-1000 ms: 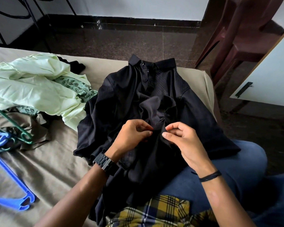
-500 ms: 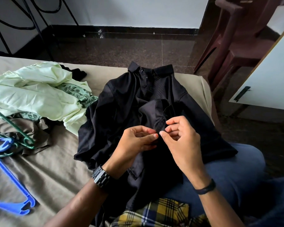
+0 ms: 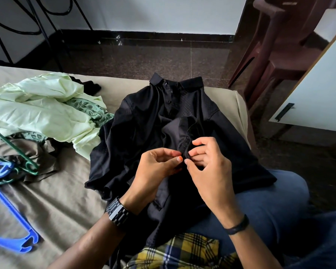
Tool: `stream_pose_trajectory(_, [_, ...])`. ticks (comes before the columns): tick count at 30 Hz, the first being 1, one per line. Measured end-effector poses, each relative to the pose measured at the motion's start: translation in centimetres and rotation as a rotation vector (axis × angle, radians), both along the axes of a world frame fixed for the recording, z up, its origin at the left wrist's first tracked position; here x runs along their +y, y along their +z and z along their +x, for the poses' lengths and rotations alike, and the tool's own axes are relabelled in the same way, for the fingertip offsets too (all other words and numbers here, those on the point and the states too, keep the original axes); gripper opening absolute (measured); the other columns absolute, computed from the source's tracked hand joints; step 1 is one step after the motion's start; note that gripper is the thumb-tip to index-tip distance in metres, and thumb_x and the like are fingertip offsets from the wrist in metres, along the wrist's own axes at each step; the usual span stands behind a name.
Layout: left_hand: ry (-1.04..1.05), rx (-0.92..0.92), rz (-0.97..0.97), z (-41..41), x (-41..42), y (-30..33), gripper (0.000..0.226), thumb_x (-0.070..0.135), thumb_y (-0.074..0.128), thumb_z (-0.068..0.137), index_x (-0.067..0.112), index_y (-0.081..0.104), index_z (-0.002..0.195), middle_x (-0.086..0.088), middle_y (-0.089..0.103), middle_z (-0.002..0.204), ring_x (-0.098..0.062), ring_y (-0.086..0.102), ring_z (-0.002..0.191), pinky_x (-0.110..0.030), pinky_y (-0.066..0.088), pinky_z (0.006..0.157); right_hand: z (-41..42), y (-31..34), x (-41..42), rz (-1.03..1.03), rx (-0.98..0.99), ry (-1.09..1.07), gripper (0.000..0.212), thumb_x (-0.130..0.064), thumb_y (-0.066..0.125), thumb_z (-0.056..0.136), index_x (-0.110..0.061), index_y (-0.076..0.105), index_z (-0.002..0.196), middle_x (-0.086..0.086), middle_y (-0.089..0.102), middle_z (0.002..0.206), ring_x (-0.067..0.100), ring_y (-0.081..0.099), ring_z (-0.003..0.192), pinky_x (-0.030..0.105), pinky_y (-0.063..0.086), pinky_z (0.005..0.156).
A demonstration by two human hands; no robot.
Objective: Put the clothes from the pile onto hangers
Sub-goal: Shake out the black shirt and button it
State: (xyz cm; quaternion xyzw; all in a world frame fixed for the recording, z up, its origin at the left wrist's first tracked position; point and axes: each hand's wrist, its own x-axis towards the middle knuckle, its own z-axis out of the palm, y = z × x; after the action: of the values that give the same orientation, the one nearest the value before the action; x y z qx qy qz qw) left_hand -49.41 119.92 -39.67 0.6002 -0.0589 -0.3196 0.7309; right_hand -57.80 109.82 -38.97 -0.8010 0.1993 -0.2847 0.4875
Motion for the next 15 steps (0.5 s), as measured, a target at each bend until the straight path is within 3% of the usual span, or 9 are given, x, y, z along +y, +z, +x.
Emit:
stream_pose_trajectory(3, [0.026, -0.026, 0.016, -0.21, -0.12, 0.40, 0.007, -0.006, 0.068, 0.079, 0.001, 0.067, 0.079, -0.008, 0.069, 0.067, -0.016, 0.067, 0.064, -0.023, 0.057, 0.063, -0.06, -0.05, 0.24, -0.108, -0.020, 0.000, 0.043, 0.005, 0.073, 0.077, -0.019, 0.052, 0.107, -0.010, 0.061, 0.088, -0.003, 0.064, 0.083, 0.007, 0.050, 0.071])
stream_pose_trajectory(8, [0.076, -0.011, 0.015, -0.53, -0.38, 0.78, 0.007, -0.006, 0.067, 0.080, 0.001, 0.064, 0.080, -0.006, 0.069, 0.066, -0.013, 0.067, 0.061, -0.019, 0.054, 0.057, -0.09, -0.03, 0.59, -0.307, -0.024, 0.028, 0.046, 0.004, 0.070, 0.079, -0.017, 0.051, 0.115, -0.008, 0.062, 0.090, 0.003, 0.065, 0.080, 0.017, 0.054, 0.072])
stream_pose_trajectory(10, [0.086, 0.034, -0.016, -0.52, -0.37, 0.85, 0.006, -0.006, 0.065, 0.081, -0.002, 0.063, 0.085, -0.006, 0.069, 0.066, -0.013, 0.067, 0.061, -0.020, 0.055, 0.058, -0.12, 0.05, 0.60, -0.266, -0.034, 0.024, 0.043, 0.005, 0.070, 0.079, -0.014, 0.052, 0.114, -0.007, 0.064, 0.089, 0.003, 0.066, 0.080, 0.014, 0.054, 0.072])
stream_pose_trajectory(15, [0.064, 0.161, -0.078, -0.57, -0.25, 0.85, 0.007, -0.005, 0.062, 0.082, 0.001, 0.062, 0.082, -0.007, 0.066, 0.064, -0.013, 0.067, 0.061, -0.022, 0.056, 0.060, -0.30, 0.38, -0.06, 0.066, -0.024, -0.014, 0.043, -0.001, 0.075, 0.076, -0.022, 0.050, 0.105, -0.009, 0.069, 0.080, 0.000, 0.067, 0.072, 0.010, 0.051, 0.068])
